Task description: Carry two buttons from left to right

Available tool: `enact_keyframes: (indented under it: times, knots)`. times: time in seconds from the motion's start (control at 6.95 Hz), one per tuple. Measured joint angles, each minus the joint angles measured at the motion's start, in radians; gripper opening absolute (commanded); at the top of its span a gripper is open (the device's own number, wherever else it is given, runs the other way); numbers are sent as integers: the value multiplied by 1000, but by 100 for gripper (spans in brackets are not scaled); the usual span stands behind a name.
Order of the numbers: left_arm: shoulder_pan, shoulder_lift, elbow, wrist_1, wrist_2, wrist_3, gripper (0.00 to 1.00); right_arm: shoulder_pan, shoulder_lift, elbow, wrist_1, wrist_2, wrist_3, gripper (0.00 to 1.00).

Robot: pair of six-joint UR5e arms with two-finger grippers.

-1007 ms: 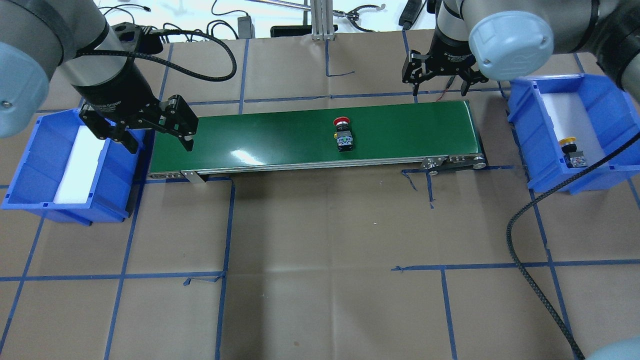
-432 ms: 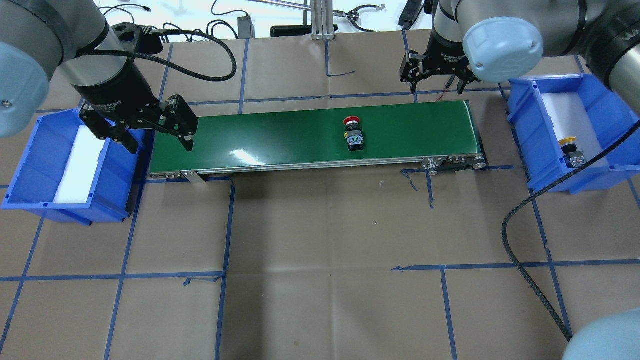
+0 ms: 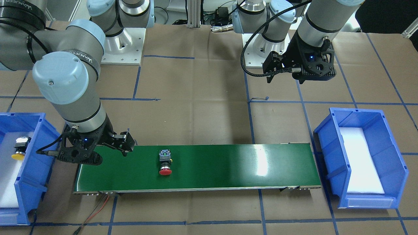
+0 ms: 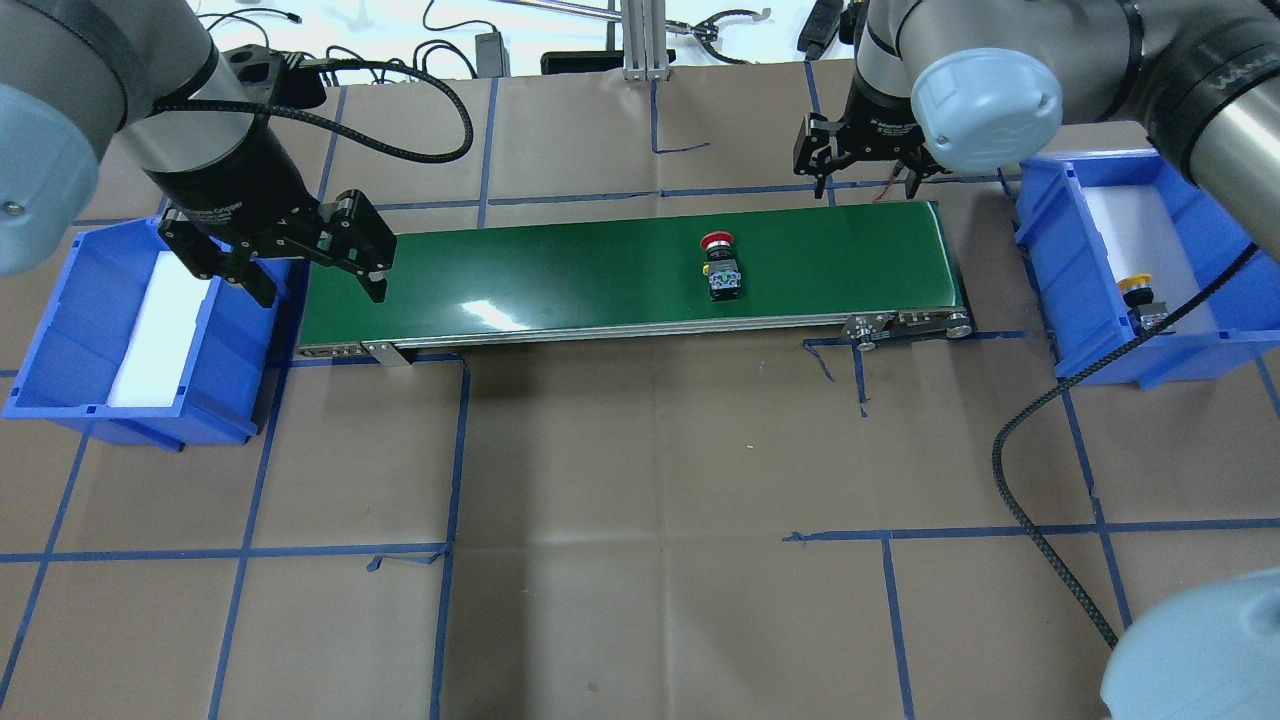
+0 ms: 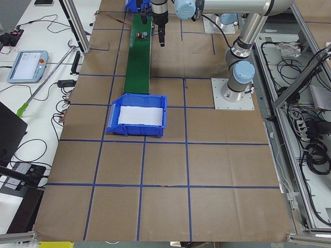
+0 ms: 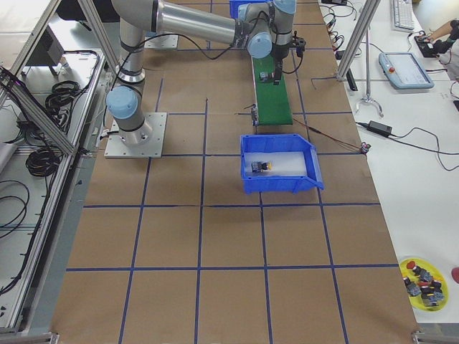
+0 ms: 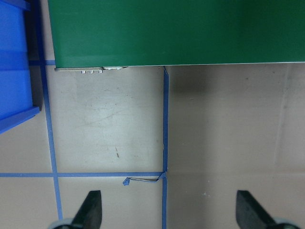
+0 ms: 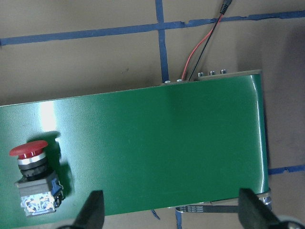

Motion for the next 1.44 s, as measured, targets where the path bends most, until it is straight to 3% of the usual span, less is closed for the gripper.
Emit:
enact_keyframes:
  times: [0.72,1.44]
  knots:
    - [0,0,0,0,0,1,100,19,25,102,-170,113,3,99]
    - [0,0,0,0,2,2,100,21,48,133,-180,123,4,99]
